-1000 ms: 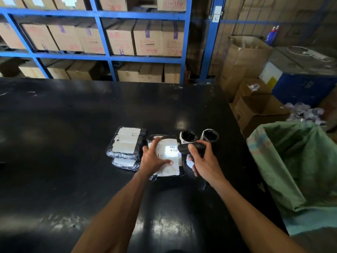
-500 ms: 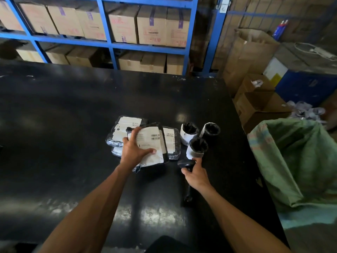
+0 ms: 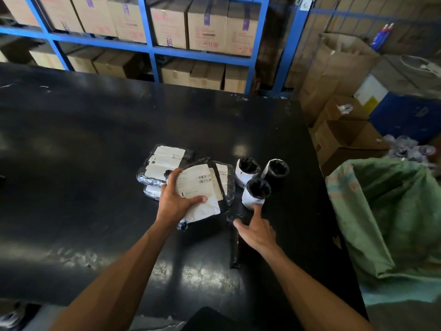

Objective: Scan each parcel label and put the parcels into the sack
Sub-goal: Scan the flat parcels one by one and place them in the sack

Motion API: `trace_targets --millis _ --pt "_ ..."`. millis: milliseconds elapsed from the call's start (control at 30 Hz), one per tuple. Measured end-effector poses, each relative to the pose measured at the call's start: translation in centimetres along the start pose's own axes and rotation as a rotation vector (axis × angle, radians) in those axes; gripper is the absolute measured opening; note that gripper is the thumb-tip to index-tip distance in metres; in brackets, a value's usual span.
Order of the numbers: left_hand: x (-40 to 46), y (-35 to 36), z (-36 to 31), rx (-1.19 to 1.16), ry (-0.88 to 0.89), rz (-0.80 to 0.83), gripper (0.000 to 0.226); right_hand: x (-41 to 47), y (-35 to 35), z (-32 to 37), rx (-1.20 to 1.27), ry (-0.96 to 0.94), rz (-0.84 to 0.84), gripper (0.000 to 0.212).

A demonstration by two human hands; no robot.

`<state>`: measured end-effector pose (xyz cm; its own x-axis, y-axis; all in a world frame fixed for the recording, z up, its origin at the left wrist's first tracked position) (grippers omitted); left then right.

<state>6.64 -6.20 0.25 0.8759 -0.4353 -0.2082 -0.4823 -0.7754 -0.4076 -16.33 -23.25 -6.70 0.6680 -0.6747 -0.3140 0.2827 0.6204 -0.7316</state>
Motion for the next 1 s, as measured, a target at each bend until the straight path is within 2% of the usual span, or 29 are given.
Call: trace_targets --millis 67,133,267,433,500,700,900,1000 --pt "-0.2 1.8 -0.6 -0.038 0.001 0.034 0.099 0.0 -3.5 0.5 0.108 -0.063 -0.160 0.054" --pt "-0.5 4.3 -1.8 -0.065 0.010 0.094 0.097 0.3 -6.6 -0.2 0.326 -0.074 -0.302 0.045" --pt "-2.0 11.2 -5.0 -0.108 0.065 0.251 0.095 1.2 -11.2 -2.7 0.603 -0.072 -0.366 0.053" --pt "-5.4 21.4 -10.0 -0.129 0.118 0.461 0.098 1.8 -16.3 -5.4 0.603 -0.170 -0.252 0.065" --pt "-6.6 25.2 -11.5 -0.144 0.111 0.515 0.097 2.0 -19.0 -8.0 0.592 -0.174 -0.303 0.070" --pt "-10.5 37.4 -17.4 -0.144 0.108 0.685 0.097 0.9 -28.9 -18.2 0.612 -0.146 -0.506 0.059" --pt "-11.8 47.5 -19.8 0.003 0.109 0.654 0.078 1.1 -37.3 -30.4 0.724 -0.005 -0.719 0.060" --pt "-12.0 50.6 -20.3 0.188 0.170 0.576 0.085 1.7 -40.0 -35.3 0.659 0.056 -0.737 0.059"
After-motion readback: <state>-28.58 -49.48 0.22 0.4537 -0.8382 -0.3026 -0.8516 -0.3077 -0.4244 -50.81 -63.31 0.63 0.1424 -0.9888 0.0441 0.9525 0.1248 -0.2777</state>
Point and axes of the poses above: each hand's wrist, its own x-axis towards the middle knuckle, its own y-axis out of the palm, z = x × y, the point moved 10 cm from there along x, towards the middle knuckle, and after that the axes turned 12 degrees about -y, right-handed, at the moved point
